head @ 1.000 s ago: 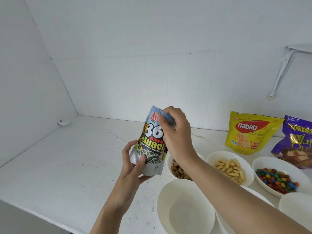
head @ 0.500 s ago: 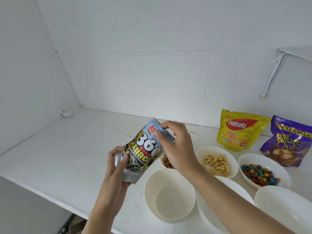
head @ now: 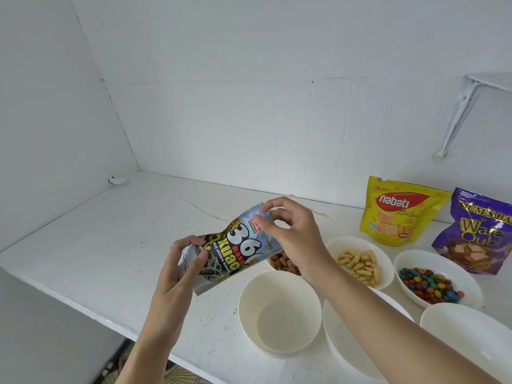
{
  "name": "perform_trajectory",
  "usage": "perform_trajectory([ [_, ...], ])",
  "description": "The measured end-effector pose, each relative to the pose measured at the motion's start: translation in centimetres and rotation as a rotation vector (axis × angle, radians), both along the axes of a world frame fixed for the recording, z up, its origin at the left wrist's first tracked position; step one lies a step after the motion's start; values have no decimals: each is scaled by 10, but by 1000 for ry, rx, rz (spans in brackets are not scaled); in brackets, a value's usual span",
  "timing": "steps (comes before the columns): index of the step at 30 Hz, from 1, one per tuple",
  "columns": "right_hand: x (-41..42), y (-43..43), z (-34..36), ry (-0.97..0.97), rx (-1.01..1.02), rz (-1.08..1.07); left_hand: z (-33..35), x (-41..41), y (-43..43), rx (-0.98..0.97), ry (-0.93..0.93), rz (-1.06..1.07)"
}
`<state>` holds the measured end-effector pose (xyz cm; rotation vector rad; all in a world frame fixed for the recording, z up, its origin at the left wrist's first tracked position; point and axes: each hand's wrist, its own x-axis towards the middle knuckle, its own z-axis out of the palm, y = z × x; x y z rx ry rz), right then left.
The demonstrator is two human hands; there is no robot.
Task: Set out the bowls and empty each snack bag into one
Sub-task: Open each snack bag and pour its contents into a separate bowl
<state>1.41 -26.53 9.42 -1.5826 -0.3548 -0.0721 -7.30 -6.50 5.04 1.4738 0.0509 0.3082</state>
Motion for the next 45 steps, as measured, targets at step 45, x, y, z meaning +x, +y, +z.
perform_trajectory([
  [45, -28, -22, -85, 241, 94, 154, -10, -5, -11, 397, 104, 196],
])
